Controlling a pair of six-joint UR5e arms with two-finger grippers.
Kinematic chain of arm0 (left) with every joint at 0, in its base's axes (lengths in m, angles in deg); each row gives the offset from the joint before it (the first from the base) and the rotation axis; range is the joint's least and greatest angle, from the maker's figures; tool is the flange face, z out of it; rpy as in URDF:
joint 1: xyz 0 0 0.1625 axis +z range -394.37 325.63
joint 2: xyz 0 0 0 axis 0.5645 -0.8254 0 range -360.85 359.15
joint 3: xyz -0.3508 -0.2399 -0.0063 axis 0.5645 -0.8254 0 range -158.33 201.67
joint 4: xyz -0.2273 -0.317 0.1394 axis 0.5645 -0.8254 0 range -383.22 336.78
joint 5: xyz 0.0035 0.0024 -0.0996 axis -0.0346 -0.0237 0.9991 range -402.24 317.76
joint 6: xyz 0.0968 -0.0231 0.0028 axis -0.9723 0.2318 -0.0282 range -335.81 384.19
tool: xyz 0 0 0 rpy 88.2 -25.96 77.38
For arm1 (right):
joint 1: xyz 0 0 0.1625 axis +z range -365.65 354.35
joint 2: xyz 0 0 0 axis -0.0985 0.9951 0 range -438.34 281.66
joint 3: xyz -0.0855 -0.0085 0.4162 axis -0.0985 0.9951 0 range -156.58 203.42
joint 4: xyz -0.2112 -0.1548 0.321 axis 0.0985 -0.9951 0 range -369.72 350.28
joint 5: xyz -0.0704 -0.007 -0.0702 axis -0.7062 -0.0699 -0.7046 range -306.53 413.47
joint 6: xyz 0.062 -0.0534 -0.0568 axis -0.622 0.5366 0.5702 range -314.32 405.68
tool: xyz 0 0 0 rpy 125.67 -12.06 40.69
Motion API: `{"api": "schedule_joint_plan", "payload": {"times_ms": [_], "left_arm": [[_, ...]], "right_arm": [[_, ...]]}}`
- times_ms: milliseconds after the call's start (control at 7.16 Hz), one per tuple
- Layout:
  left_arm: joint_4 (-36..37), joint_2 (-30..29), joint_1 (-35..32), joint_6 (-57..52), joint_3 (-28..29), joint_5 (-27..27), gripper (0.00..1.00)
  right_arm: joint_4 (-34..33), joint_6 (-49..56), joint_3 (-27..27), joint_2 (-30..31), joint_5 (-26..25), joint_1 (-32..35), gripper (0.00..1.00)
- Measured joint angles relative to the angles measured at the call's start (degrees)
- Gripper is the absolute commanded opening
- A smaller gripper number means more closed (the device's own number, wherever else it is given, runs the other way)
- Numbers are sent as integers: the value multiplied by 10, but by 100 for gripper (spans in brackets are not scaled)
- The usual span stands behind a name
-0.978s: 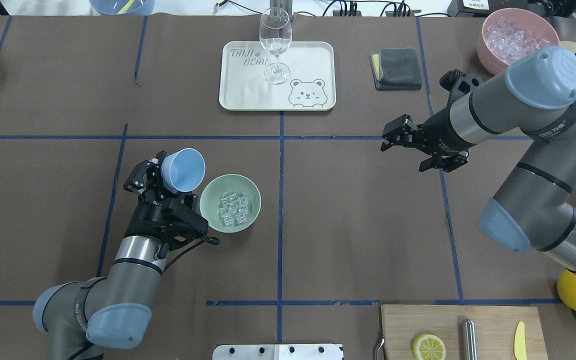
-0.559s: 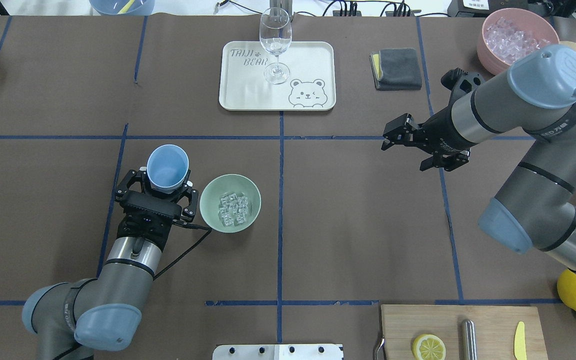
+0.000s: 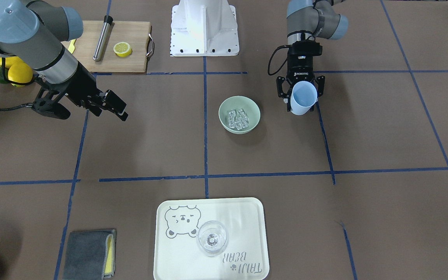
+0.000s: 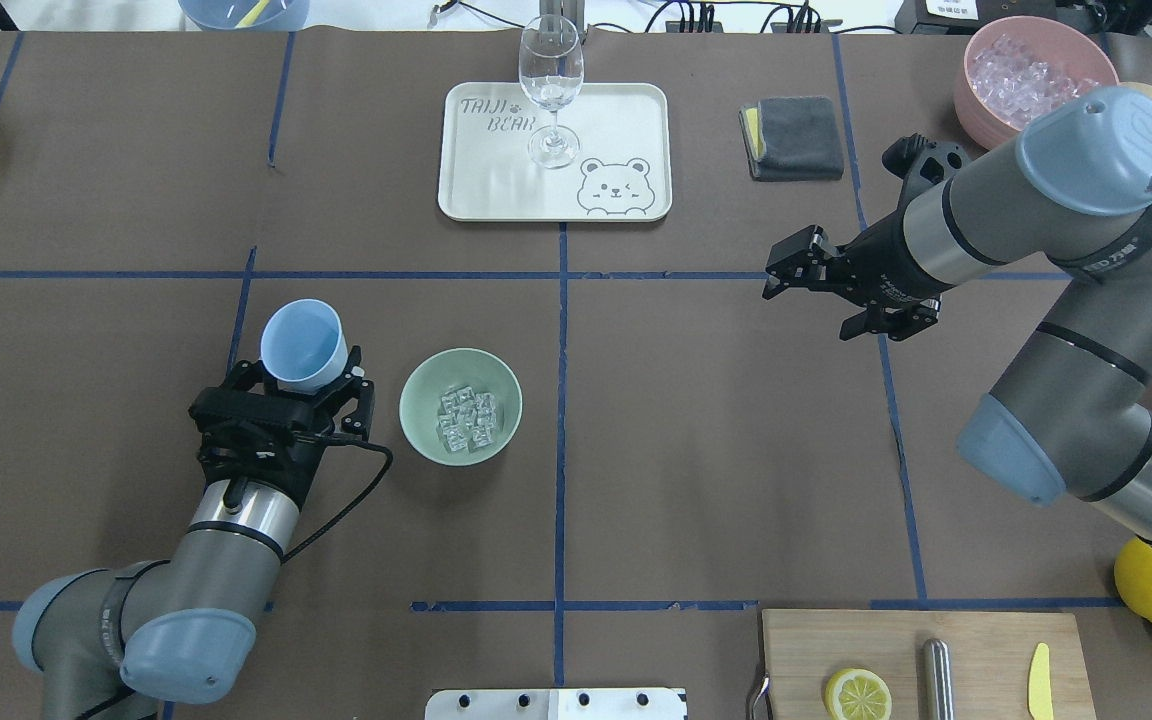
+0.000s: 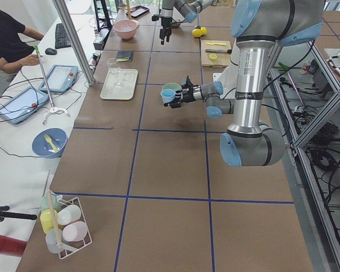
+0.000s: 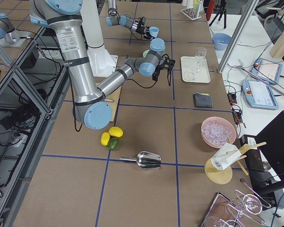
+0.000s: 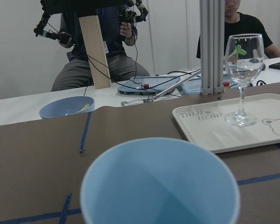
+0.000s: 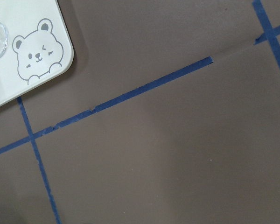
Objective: Pour ice into bowl
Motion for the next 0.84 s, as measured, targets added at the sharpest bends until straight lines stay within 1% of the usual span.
{"api": "schedule_joint_plan", "payload": {"times_ms": [140, 279, 419, 559, 699, 838], "left_arm": [[-19, 35, -1, 19, 4, -1, 0], [-80, 69, -1, 28, 19, -1, 0], [-181, 101, -1, 29, 46, -1, 0], [-317, 134, -1, 18, 93, -1, 0], [-431, 156, -1, -17, 149, -10, 0], [-493, 161, 0, -61, 193, -35, 0]], "right_arm": [[0, 0, -1, 0, 0, 0, 100], [-1, 0, 0, 0, 0, 0, 100], [-1, 1, 0, 0, 0, 0, 100], [-1, 1, 0, -1, 0, 0, 100], [-1, 1, -1, -2, 0, 0, 100], [-1, 1, -2, -3, 0, 0, 100]]}}
